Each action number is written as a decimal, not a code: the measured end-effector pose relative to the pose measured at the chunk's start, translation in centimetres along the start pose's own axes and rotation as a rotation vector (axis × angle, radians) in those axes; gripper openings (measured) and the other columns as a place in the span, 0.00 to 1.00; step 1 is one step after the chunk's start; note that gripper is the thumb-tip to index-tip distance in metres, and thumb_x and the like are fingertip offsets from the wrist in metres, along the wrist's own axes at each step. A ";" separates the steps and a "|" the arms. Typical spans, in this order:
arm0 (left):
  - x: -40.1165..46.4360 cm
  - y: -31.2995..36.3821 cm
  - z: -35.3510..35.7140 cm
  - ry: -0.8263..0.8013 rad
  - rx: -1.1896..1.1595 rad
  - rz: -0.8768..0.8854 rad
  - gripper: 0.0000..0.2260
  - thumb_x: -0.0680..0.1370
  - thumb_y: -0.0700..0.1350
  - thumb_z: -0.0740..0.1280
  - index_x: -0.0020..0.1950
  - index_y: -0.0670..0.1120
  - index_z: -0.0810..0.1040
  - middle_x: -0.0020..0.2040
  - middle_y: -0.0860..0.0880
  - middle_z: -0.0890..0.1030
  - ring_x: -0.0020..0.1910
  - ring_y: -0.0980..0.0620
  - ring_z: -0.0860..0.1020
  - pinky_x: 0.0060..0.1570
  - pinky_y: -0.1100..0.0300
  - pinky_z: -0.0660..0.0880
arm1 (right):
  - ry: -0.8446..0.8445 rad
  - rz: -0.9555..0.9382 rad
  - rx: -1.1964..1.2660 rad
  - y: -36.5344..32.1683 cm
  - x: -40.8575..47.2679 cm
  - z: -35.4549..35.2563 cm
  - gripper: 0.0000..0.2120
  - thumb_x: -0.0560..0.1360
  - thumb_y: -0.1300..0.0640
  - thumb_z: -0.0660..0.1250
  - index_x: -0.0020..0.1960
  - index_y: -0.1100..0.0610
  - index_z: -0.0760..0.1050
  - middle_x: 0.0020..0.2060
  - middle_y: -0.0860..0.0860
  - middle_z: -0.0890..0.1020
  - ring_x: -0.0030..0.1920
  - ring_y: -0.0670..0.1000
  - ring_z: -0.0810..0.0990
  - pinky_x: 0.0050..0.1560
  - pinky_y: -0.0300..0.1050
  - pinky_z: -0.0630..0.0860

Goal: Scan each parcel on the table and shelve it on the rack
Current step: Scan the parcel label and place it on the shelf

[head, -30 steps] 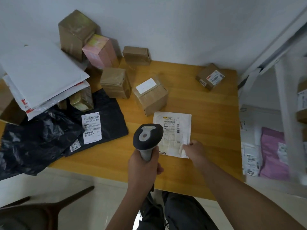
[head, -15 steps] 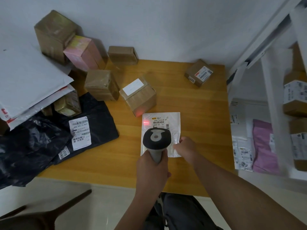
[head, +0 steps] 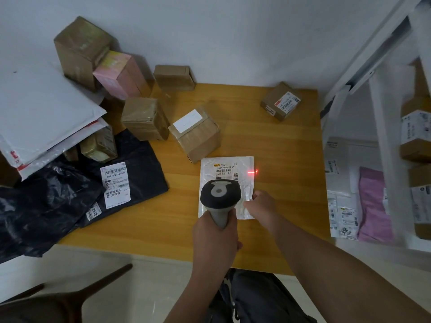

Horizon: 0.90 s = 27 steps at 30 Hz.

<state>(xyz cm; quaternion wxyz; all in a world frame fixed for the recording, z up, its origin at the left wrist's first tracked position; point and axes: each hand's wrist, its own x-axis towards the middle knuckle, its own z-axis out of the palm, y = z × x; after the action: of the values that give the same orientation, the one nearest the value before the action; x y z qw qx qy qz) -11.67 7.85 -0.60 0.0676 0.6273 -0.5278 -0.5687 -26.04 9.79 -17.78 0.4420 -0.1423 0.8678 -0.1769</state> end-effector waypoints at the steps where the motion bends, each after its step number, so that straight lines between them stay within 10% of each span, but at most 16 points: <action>1: 0.0 0.0 0.1 0.004 0.007 0.003 0.15 0.80 0.46 0.66 0.40 0.35 0.75 0.27 0.44 0.78 0.24 0.51 0.80 0.36 0.50 0.81 | -0.001 0.002 -0.004 -0.1 -0.1 0.0 0.09 0.77 0.58 0.67 0.57 0.57 0.75 0.49 0.50 0.79 0.44 0.48 0.78 0.33 0.35 0.70; 27: -2.5 -1.9 3.8 0.169 -0.150 0.008 0.18 0.80 0.49 0.66 0.35 0.38 0.78 0.26 0.44 0.80 0.30 0.44 0.82 0.38 0.51 0.82 | -0.069 -0.114 0.084 1.9 -1.0 -0.6 0.13 0.79 0.59 0.63 0.38 0.51 0.65 0.36 0.45 0.70 0.33 0.43 0.68 0.26 0.33 0.63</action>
<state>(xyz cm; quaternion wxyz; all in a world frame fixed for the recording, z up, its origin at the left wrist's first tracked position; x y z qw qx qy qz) -13.04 12.45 -1.63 0.1609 0.6640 -0.4789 -0.5514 -26.14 12.01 -17.57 0.4663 -0.1788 0.8344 -0.2333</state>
